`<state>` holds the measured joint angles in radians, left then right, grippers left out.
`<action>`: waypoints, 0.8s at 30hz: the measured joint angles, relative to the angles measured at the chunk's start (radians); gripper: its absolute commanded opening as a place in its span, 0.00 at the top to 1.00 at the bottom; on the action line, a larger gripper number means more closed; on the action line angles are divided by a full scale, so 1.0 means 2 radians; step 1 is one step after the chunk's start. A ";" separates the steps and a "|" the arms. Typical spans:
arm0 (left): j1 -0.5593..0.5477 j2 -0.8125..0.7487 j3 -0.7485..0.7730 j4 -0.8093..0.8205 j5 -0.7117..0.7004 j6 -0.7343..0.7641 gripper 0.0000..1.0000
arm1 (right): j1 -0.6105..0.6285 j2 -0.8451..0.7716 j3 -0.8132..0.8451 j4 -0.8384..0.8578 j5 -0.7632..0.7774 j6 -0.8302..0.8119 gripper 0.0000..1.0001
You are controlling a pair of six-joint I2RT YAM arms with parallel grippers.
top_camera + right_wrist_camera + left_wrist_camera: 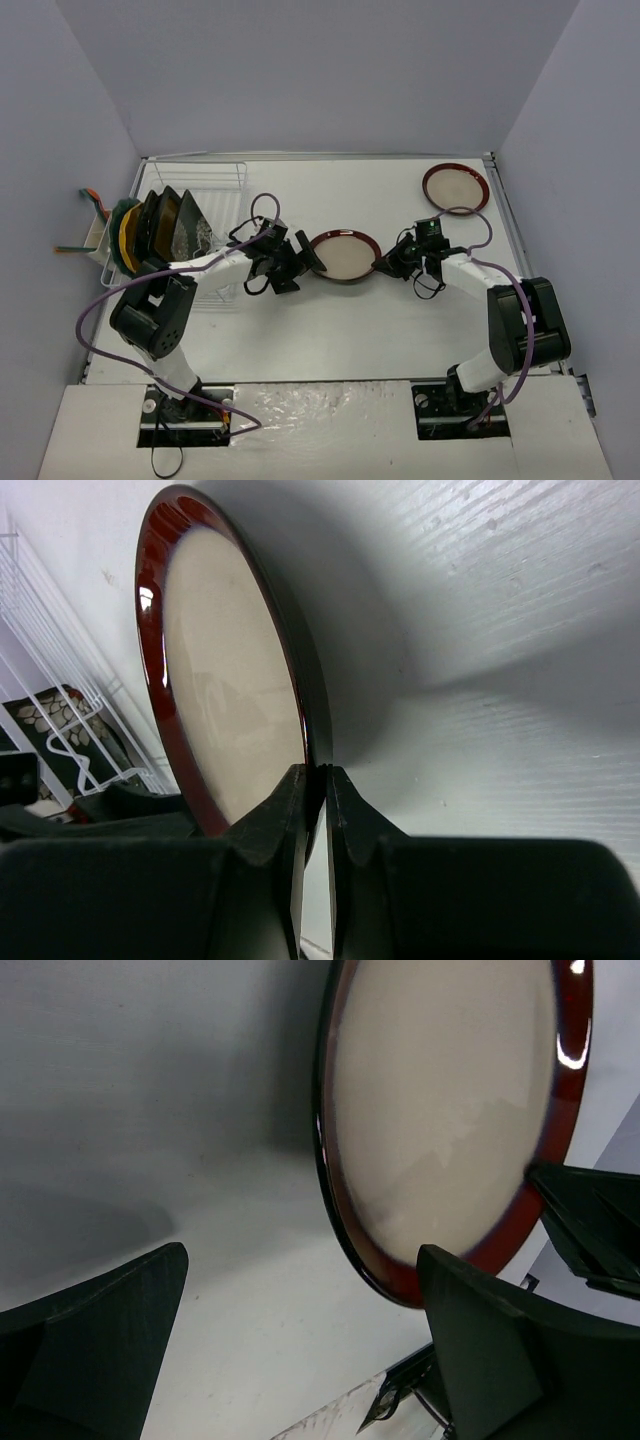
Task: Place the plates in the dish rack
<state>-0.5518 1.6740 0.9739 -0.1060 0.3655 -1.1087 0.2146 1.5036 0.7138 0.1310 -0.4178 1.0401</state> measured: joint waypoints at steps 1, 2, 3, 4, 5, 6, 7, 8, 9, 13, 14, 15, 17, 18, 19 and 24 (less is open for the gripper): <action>-0.002 0.008 0.001 0.003 0.000 -0.006 0.03 | 0.000 0.000 0.000 0.000 -0.003 0.004 1.00; -0.004 0.016 0.004 0.006 0.000 -0.013 0.03 | 0.000 0.000 -0.001 0.000 -0.006 0.008 1.00; -0.006 0.023 0.007 0.007 -0.001 -0.019 0.03 | 0.000 0.000 -0.002 0.001 -0.008 0.011 1.00; -0.008 0.030 0.011 0.007 -0.002 -0.026 0.04 | 0.000 0.000 -0.003 0.003 -0.011 0.016 1.00; -0.009 0.035 0.016 0.012 -0.002 -0.032 0.05 | 0.000 0.000 -0.005 0.004 -0.014 0.018 1.00; -0.009 0.039 0.020 0.016 -0.003 -0.038 0.07 | 0.000 0.000 -0.006 0.006 -0.017 0.021 1.00; -0.010 0.041 0.024 0.022 -0.004 -0.044 0.10 | 0.000 0.000 -0.008 0.008 -0.020 0.023 1.00; -0.011 0.042 0.025 0.027 -0.006 -0.050 0.13 | 0.000 0.000 -0.010 0.010 -0.022 0.026 1.00; -0.011 0.042 0.027 0.033 -0.008 -0.057 0.16 | 0.000 0.000 -0.012 0.013 -0.025 0.028 1.00; -0.012 0.043 0.028 0.050 -0.015 -0.083 0.34 | 0.000 0.001 -0.017 0.021 -0.034 0.033 1.00; -0.012 0.044 0.028 0.055 -0.017 -0.088 0.38 | -0.001 0.002 -0.017 0.022 -0.036 0.033 1.00; -0.012 0.045 0.028 0.059 -0.018 -0.094 0.41 | -0.001 0.003 -0.017 0.024 -0.038 0.034 1.00; -0.012 0.050 0.028 0.066 -0.022 -0.106 0.52 | -0.002 0.006 -0.020 0.029 -0.042 0.037 1.00; -0.012 0.052 0.028 0.068 -0.024 -0.112 0.54 | -0.003 0.007 -0.021 0.031 -0.044 0.039 1.00; -0.012 0.055 0.028 0.070 -0.025 -0.116 0.59 | -0.003 0.008 -0.022 0.033 -0.045 0.041 1.00; -0.012 0.065 0.027 0.081 -0.028 -0.137 0.77 | -0.006 0.010 -0.026 0.041 -0.049 0.047 1.00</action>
<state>-0.5764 1.8036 1.0273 0.0562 0.3093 -1.3832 0.2024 1.5238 0.6609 0.2128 -0.5155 1.1331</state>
